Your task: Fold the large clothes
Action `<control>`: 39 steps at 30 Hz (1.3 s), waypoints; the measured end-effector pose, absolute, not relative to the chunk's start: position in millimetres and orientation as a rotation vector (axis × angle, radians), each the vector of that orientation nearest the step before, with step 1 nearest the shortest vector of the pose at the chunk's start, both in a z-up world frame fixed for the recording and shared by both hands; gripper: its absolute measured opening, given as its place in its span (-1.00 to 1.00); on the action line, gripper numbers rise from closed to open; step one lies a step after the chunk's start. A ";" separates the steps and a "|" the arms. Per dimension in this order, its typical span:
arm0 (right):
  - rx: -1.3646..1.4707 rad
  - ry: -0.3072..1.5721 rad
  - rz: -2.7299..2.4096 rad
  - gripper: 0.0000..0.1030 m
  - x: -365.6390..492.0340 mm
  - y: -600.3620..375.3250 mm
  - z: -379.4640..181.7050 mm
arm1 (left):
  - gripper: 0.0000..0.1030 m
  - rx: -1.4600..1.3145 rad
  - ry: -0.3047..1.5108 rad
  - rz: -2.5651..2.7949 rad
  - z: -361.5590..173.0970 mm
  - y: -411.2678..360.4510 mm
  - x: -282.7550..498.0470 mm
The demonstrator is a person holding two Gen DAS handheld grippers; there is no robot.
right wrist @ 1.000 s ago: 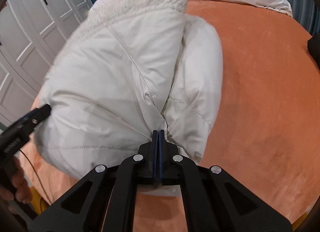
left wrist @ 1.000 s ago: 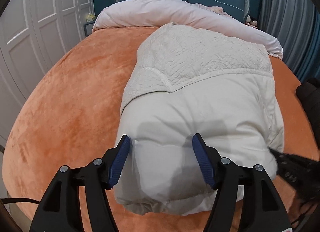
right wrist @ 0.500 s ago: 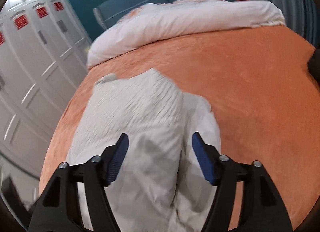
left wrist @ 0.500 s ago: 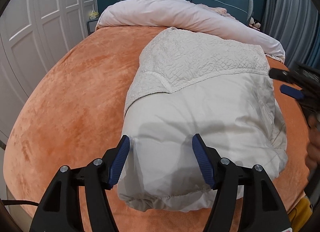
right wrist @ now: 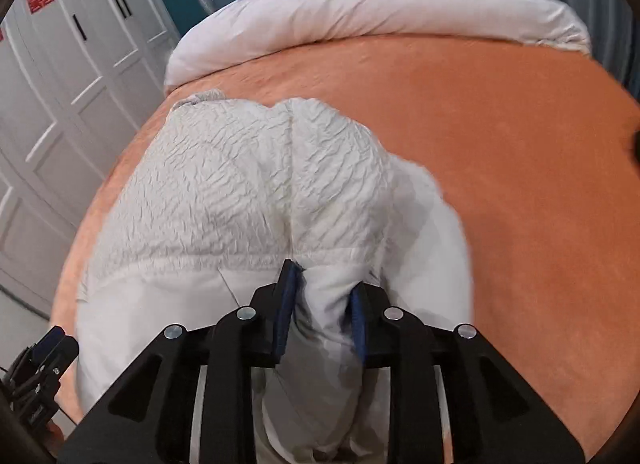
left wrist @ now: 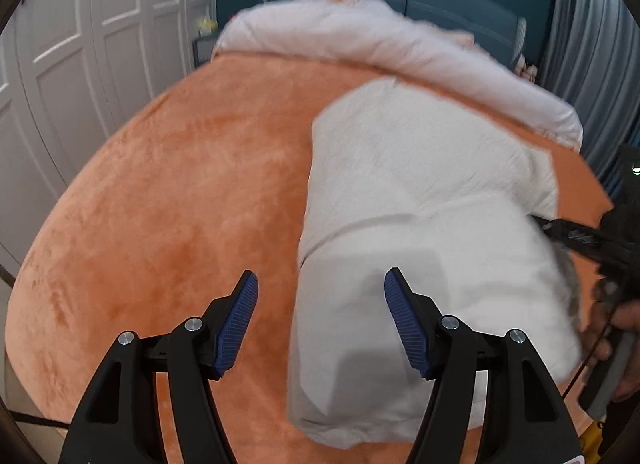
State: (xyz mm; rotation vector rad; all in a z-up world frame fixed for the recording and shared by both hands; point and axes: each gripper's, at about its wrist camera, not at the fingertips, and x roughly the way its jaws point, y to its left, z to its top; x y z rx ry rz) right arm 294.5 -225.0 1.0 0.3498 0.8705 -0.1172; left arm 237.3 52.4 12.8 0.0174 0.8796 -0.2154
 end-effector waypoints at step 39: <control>0.170 0.930 -0.179 -0.04 51.9 -117.6 -26.8 | 0.40 0.066 0.976 -0.124 -41.8 29.6 84.5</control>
